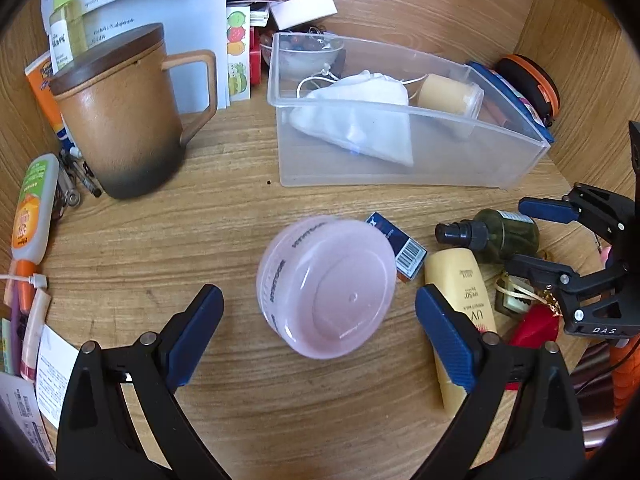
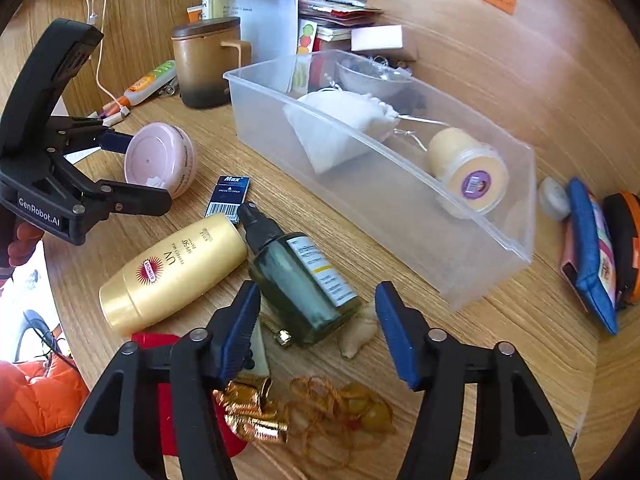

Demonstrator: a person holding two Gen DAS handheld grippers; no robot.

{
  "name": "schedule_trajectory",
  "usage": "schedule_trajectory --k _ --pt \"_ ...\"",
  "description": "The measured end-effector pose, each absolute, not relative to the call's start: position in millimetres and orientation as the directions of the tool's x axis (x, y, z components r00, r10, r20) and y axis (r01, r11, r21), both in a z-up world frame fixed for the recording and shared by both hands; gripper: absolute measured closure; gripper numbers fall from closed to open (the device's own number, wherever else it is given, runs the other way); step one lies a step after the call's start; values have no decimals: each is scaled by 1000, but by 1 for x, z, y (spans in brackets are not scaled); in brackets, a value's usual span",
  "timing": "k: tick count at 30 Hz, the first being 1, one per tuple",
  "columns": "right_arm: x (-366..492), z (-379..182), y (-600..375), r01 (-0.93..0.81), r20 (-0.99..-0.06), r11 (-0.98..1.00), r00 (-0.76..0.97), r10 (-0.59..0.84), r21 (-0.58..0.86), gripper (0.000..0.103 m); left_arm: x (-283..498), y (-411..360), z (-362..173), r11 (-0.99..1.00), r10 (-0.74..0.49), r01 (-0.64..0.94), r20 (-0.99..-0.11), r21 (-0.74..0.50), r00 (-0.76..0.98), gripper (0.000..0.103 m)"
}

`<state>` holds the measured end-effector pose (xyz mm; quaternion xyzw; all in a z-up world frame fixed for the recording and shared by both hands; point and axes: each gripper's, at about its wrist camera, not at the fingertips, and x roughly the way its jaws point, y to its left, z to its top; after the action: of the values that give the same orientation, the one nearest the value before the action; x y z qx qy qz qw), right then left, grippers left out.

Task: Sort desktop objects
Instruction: 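Grasp the pink round container with left gripper while right grasps green spray bottle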

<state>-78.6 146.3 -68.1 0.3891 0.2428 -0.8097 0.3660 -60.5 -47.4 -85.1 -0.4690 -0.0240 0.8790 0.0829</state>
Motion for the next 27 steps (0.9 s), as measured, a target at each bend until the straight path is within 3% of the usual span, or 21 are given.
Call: schedule_trajectory --k 8,12,17,23,27 --pt "-87 -75 131 813 -823 -572 -398 -406 -110 53 -69 -46 -85 -989 136 -120 -813 -83 -566 7" --pt "-96 -84 122 814 -839 -568 -392 -379 -124 53 -74 -47 -86 -991 127 -114 -817 -76 -562 18" --pt "-105 -88 115 818 -837 -565 -381 -392 -107 53 -76 -50 -88 -991 132 -98 -820 -93 -557 22" --pt "-109 -90 112 815 -827 -572 -383 -411 -93 57 -77 -51 -86 -990 136 -94 -814 -100 -565 38" --pt "-104 -85 112 820 -819 -565 -383 -426 -90 59 -78 -51 -85 -991 136 -89 -813 -104 -567 39"
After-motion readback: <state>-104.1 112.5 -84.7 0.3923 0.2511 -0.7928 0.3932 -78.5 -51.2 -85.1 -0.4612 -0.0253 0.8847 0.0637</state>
